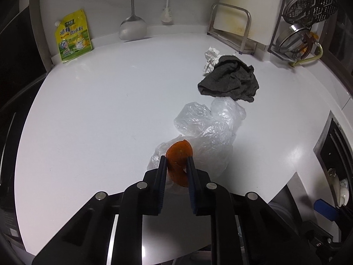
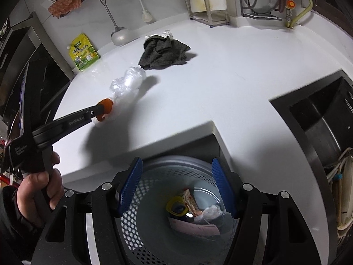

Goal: Collect trash
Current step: 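Grasp the orange with the left tool and lift it, then grasp the clear plastic bag with the right tool while the left tool holds the orange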

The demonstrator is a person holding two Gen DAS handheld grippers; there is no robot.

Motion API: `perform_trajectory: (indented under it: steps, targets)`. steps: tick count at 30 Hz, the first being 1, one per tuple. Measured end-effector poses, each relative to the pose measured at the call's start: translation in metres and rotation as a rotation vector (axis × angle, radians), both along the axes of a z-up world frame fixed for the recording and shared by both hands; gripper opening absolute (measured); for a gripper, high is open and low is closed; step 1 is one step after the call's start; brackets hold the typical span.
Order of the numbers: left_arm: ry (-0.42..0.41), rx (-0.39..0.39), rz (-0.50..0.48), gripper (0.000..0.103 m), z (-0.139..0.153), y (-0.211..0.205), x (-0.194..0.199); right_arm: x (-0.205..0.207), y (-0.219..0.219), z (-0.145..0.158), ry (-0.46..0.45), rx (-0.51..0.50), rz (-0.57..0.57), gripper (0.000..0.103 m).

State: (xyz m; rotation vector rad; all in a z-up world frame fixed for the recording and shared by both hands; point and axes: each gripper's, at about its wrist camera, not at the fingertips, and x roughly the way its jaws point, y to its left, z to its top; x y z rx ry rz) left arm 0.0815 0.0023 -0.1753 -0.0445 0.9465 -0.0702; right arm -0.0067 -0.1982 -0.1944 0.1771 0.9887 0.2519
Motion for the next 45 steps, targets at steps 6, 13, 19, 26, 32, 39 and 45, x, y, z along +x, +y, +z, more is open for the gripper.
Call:
perform_trajectory:
  steps: [6, 13, 19, 26, 32, 39, 45]
  targets:
    - [-0.019, -0.027, 0.004, 0.017, 0.016, 0.021, 0.0, 0.02, 0.025, 0.005, -0.017, 0.016, 0.023, 0.063]
    - [-0.041, -0.028, 0.025, 0.017, 0.027, 0.052, 0.005, 0.046, 0.059, 0.012, -0.048, 0.007, 0.047, 0.063]
    - [-0.056, 0.0, 0.043, 0.017, 0.031, 0.078, 0.012, 0.074, 0.085, 0.015, -0.065, 0.007, 0.035, 0.063]
    - [-0.057, 0.02, 0.048, 0.017, 0.028, 0.102, 0.025, 0.104, 0.112, 0.004, -0.029, -0.033, -0.021, 0.066]
    - [-0.052, 0.016, 0.033, 0.017, 0.024, 0.116, 0.037, 0.12, 0.123, -0.01, 0.012, -0.073, -0.073, 0.066]
    - [-0.034, 0.014, 0.0, 0.017, 0.018, 0.118, 0.042, 0.127, 0.132, -0.021, 0.025, -0.106, -0.095, 0.052]
    - [-0.033, 0.018, -0.034, 0.017, 0.018, 0.112, 0.044, 0.128, 0.135, -0.022, 0.018, -0.124, -0.088, 0.02]
